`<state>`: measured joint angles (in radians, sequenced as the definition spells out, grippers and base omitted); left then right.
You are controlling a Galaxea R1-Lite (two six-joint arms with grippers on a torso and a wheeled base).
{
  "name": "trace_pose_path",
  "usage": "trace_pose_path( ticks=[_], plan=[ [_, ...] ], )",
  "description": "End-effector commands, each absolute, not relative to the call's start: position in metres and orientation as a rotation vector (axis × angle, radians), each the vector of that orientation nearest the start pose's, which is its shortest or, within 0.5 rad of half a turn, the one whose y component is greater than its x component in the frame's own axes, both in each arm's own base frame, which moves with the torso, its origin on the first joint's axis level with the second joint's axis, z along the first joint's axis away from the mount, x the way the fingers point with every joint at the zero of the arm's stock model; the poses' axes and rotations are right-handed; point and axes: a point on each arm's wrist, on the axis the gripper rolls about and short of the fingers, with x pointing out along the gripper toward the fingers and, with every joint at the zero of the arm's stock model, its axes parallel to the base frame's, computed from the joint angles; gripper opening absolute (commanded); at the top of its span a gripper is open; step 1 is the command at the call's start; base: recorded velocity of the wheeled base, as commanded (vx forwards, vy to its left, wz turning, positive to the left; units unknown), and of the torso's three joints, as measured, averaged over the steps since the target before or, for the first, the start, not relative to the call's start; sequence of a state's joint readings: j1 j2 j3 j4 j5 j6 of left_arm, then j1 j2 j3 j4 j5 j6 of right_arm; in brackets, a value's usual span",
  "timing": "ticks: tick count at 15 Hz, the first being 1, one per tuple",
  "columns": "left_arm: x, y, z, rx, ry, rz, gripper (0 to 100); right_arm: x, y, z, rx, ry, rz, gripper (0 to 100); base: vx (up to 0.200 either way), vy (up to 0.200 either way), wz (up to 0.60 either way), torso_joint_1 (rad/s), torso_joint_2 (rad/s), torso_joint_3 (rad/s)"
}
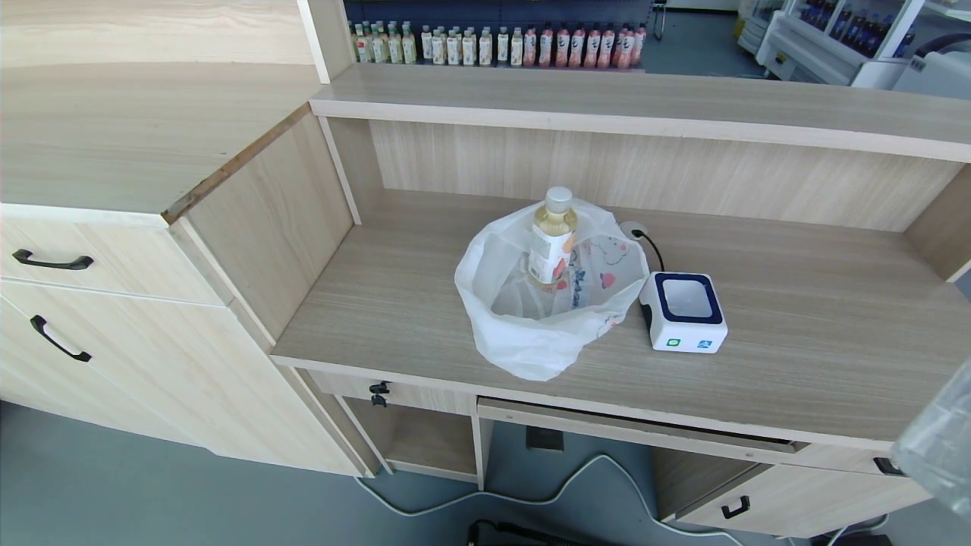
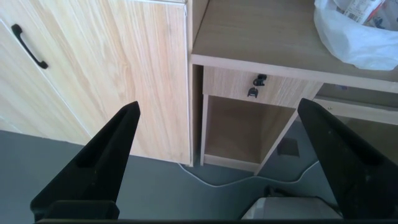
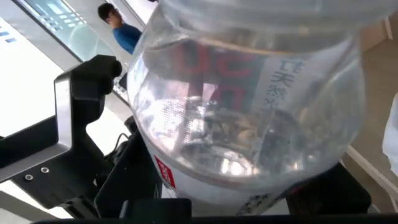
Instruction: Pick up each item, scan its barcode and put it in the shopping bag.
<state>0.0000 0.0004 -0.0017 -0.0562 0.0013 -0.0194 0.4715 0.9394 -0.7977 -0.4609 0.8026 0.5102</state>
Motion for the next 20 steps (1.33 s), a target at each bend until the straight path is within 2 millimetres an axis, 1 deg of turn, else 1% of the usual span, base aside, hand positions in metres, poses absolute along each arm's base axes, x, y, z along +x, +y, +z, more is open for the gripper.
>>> trace_pose_path(
  ticks=[1, 3, 7, 20],
  plan=[
    [-0.023, 0.000, 0.082, -0.020, -0.058, 0.001, 100, 0.071, 0.054, 0.320, 0.377, -0.012, 1.319, 0, 0.000, 0.000, 0.00, 0.000, 0.00, 0.000],
    [-0.023, 0.000, 0.082, -0.020, -0.058, 0.001, 100, 0.065, 0.050, 0.314, 0.381, 0.020, 1.298, 0, 0.000, 0.000, 0.00, 0.000, 0.00, 0.000],
    [-0.023, 0.000, 0.082, -0.020, -0.058, 0.001, 100, 0.061, 0.048, 0.314, 0.378, 0.012, 1.293, 0, 0.000, 0.000, 0.00, 0.000, 0.00, 0.000],
    [-0.023, 0.000, 0.082, -0.020, -0.058, 0.001, 100, 0.058, 0.044, 0.307, 0.382, 0.040, 1.256, 0, 0.000, 0.000, 0.00, 0.000, 0.00, 0.000]
  ],
)
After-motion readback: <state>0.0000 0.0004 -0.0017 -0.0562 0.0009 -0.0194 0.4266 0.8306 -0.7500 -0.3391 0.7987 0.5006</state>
